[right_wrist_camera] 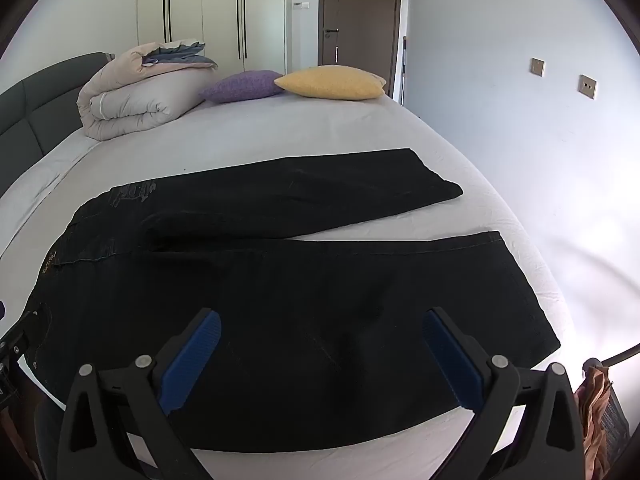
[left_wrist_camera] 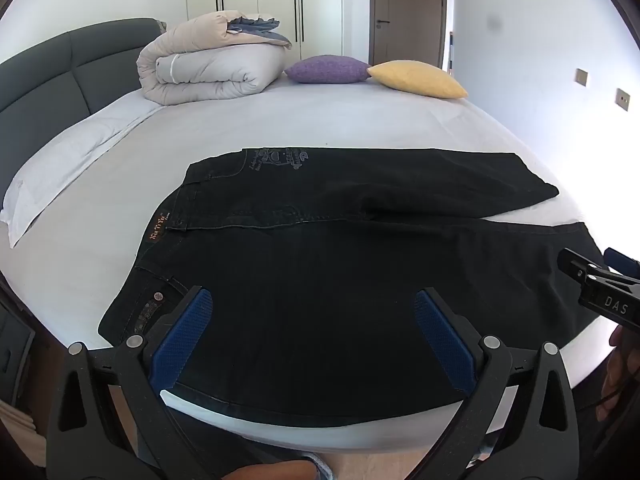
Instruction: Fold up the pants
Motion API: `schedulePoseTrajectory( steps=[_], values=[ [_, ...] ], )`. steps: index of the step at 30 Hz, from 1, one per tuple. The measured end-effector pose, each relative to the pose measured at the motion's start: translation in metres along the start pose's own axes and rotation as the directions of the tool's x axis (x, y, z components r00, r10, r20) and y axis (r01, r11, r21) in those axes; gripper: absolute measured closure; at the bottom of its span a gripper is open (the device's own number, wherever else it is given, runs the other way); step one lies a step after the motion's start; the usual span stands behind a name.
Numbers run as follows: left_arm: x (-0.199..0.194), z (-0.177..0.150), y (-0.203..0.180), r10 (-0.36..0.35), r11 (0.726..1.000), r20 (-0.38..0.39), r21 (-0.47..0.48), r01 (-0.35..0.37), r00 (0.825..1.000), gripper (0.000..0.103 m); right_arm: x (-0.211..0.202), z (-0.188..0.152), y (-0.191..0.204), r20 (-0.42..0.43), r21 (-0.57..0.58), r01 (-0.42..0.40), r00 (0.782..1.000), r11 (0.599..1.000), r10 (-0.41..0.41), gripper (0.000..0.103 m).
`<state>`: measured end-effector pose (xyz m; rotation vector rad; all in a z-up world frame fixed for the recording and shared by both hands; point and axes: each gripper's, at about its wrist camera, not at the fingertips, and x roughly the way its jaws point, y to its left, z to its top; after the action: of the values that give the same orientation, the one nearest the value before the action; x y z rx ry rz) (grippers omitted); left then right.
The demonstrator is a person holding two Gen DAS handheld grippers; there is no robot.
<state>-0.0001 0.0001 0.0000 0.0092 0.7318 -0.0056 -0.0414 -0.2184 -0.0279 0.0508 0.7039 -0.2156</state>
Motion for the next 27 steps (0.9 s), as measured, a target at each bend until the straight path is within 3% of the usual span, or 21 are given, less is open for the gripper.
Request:
schedulePoseTrajectory(
  steps=[27],
  values=[
    [0.007, -0.006, 0.007, 0.01, 1.0, -0.005, -0.011, -0.01, 1.0, 0.0, 0.005, -0.014, 0.016, -0.026, -0.011, -0.018, 0.999, 1.0, 0.018, 0.0]
  ],
)
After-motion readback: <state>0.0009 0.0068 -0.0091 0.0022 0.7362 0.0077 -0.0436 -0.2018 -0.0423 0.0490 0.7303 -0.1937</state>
